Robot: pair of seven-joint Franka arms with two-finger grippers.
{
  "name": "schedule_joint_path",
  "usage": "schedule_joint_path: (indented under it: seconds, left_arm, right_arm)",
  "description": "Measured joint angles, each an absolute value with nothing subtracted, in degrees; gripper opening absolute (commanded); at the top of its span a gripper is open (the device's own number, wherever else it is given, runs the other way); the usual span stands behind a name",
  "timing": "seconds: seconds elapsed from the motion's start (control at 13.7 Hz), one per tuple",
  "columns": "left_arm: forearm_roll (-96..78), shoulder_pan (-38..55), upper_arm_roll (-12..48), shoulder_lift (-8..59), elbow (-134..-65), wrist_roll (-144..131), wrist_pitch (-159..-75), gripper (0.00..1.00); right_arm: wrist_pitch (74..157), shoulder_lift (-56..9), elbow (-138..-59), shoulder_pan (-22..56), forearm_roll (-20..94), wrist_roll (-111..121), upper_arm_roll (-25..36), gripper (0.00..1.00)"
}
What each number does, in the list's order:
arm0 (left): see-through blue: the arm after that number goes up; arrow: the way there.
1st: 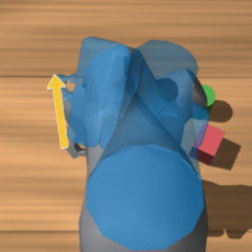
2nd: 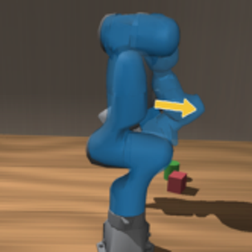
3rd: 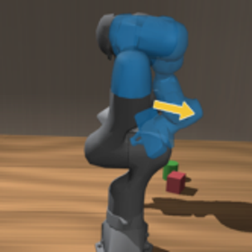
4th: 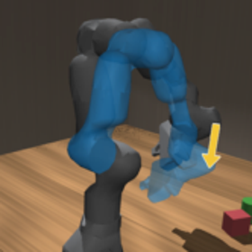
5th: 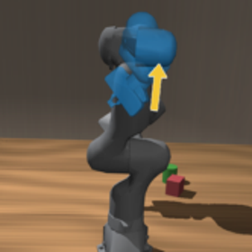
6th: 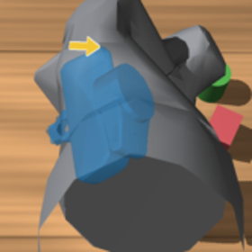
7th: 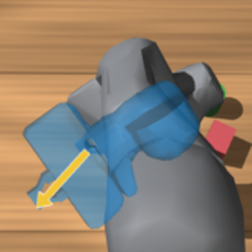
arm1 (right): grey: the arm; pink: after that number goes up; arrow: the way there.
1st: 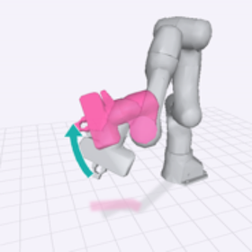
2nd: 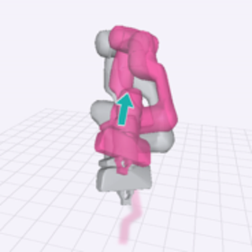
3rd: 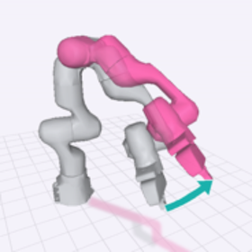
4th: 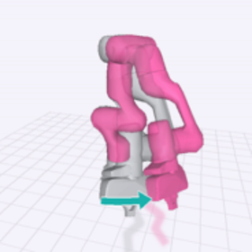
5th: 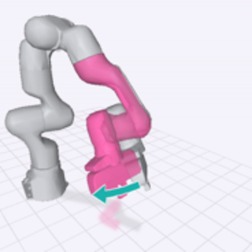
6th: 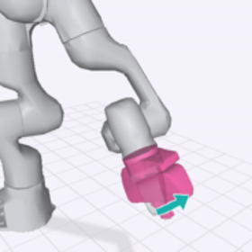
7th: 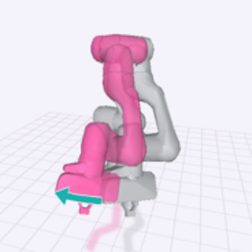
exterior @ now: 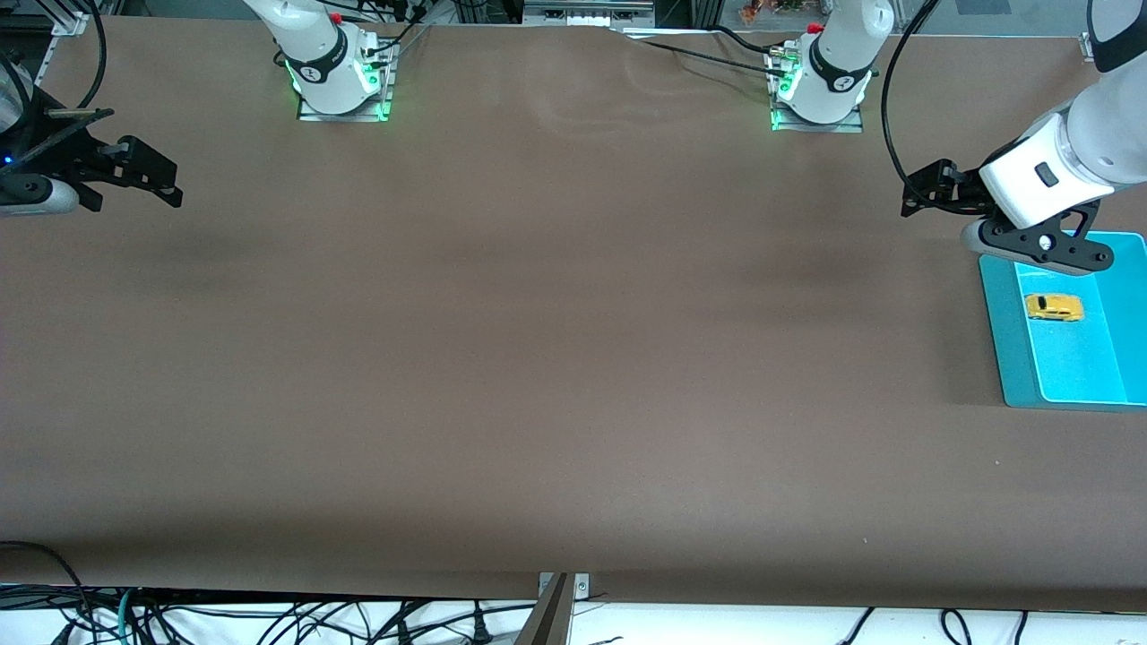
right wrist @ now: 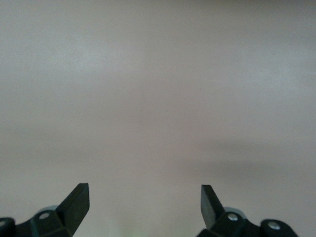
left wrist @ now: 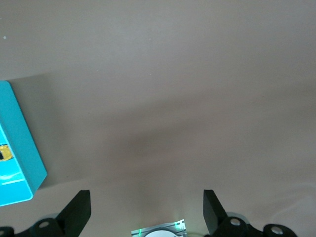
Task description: Wind and store yellow beetle car
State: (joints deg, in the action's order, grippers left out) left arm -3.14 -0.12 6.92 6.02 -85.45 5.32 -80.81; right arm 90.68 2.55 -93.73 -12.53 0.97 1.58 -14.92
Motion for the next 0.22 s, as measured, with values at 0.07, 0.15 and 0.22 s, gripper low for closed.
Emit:
schedule_joint_path:
  seconds: [0.07, 0.15, 0.22]
  left_arm:
    - [-3.2, -0.1, 6.9, 6.0, -85.5, 4.9, -80.8, 1.0]
    - [-3.2, -0.1, 6.9, 5.8, -85.5, 4.2, -80.8, 1.0]
    - [-3.2, 0.0, 6.9, 5.7, -85.4, 3.0, -80.8, 1.0]
  right_arm:
    - [90.7, 2.5, -93.7, -12.5, 1.0, 1.6, -14.9, 1.0]
    - [90.7, 2.5, -93.7, -12.5, 1.0, 1.6, -14.9, 1.0]
    - [90.7, 2.5, -93.7, -12.5, 1.0, 1.6, -14.9, 1.0]
